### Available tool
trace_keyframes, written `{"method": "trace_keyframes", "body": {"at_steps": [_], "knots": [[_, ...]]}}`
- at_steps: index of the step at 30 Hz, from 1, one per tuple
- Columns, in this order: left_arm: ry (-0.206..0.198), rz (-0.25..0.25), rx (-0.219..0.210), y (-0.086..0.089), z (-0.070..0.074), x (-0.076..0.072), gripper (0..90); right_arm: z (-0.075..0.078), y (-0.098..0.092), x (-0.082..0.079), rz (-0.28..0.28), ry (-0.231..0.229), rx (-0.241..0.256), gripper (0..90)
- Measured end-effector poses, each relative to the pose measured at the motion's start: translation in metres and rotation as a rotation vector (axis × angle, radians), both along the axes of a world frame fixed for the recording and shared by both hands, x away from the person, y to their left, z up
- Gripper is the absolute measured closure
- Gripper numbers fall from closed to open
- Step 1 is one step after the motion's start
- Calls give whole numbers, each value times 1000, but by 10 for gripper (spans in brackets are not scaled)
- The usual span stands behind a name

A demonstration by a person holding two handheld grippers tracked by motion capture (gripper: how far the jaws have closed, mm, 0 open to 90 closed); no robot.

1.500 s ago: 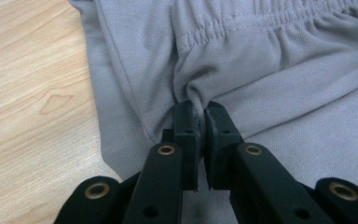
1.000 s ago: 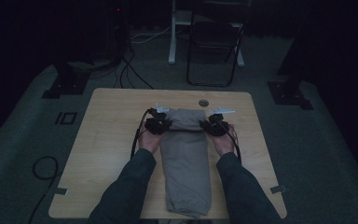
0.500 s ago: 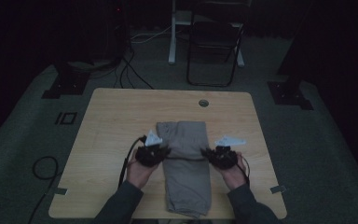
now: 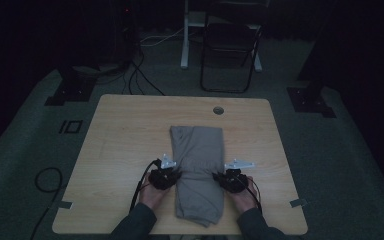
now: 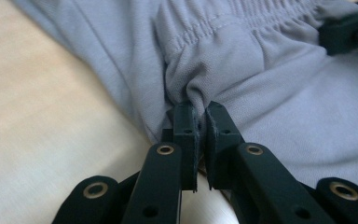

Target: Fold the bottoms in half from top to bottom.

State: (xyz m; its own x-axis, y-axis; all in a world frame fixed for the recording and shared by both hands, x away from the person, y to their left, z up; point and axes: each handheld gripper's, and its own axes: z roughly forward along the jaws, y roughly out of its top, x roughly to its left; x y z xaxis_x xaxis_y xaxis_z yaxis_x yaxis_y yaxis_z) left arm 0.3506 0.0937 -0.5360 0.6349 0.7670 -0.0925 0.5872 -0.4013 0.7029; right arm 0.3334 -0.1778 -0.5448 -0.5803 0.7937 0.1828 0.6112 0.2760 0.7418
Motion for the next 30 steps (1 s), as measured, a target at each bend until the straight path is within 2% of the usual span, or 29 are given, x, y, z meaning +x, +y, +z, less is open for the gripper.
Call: {"method": "trace_keyframes", "body": {"at_steps": [1,3,4,7,10,11,12,13,14,15,16,17,18,19,20,21,22,23,24,25,26,27,30], "knots": [[0,12,5,-2,1,12,848,0,1,7,-12,4,5,840],[-3,15,19,-4,1,23,848,1,2,32,-37,2,-7,839],[-3,29,21,-7,2,39,848,1,2,38,-47,5,-7,839],[0,60,42,-13,3,60,847,2,3,62,-86,16,-9,839],[16,86,55,-18,7,74,850,4,5,78,-111,26,-21,838],[16,86,55,-18,7,74,851,4,5,78,-111,26,-21,838],[8,79,38,-18,16,73,853,8,5,82,-119,40,-32,837],[8,79,38,-18,16,73,854,8,5,82,-119,40,-32,837],[-38,51,16,-16,30,63,854,15,2,79,-121,18,-24,836],[-38,51,16,-16,30,63,854,15,2,79,-121,18,-24,836],[-81,29,-3,-13,42,52,854,26,-3,72,-117,-14,9,831],[-100,23,-16,-12,46,47,853,32,-6,67,-112,-32,18,824],[-110,15,-9,-12,47,43,849,37,-7,62,-102,-48,17,816],[-110,15,-9,-12,47,43,836,39,-8,57,-91,-64,6,807],[-100,0,13,-12,42,37,816,39,-8,53,-86,-65,-11,804],[-100,0,13,-12,42,37,800,39,-8,53,-86,-65,-11,804],[-54,-5,7,-11,32,35,786,32,-9,47,-66,-32,-38,785],[-34,-8,1,-9,28,33,769,26,-9,45,-56,-7,-52,765],[-34,-8,1,-9,28,33,731,26,-9,45,-56,-7,-52,765],[-12,-17,-14,-5,25,31,731,21,-11,44,-54,13,-55,719],[-14,-19,-23,-3,25,30,652,16,-14,45,-54,47,-38,618],[-28,-15,-27,-2,27,29,613,16,-17,45,-54,50,-12,560],[-50,3,-67,2,37,36,539,25,-21,48,-67,18,50,461]]}}
